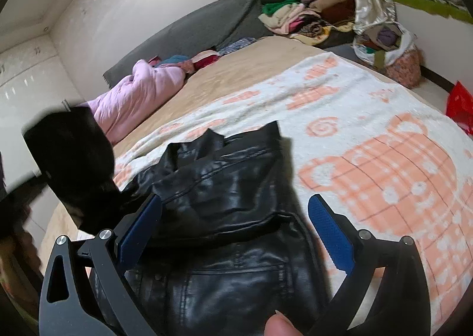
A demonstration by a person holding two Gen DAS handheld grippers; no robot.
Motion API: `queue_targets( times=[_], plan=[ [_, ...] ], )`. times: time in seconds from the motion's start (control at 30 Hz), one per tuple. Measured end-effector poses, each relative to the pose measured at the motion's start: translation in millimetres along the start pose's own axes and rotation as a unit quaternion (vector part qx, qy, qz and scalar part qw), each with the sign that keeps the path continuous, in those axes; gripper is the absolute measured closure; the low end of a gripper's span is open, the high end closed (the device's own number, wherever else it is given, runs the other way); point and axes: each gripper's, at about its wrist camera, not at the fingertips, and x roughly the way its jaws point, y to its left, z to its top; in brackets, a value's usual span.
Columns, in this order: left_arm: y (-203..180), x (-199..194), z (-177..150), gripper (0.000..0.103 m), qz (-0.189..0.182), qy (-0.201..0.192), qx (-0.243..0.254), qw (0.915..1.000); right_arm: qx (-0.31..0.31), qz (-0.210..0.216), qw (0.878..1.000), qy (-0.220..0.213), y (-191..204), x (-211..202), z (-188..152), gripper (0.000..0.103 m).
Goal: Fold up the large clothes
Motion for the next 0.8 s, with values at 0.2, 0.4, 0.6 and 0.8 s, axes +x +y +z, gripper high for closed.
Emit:
queue_targets(
  times=[0.2,0.4,0.6,0.8],
  plan=[
    [-37.1,43.3,-50.3,0.101,0.005,0.066,0.079,0.9946,0.025,-0.011,1.0,-0.002,-21.2,-3.0,-1.2,0.004],
    [-56.0,68.2,-96.2,0.092,0.038,0.11,0.142,0.9829,0.028,-0.005,0.999,0.015,-24.4,3.9,-5.4,0.004],
    [-58.6,65.5,-127.8,0.036,0.045,0.138,0.19,0.9709,0.027,0.033,0.997,0.062,-8.2,25.4,-13.6,0.004],
    [-40.3,38.6,-136.0,0.017,-0.007,0.152,0.153,0.9764,0.057,0.093,0.984,0.144,13.4,63.3,-30.7,0.005]
  ],
)
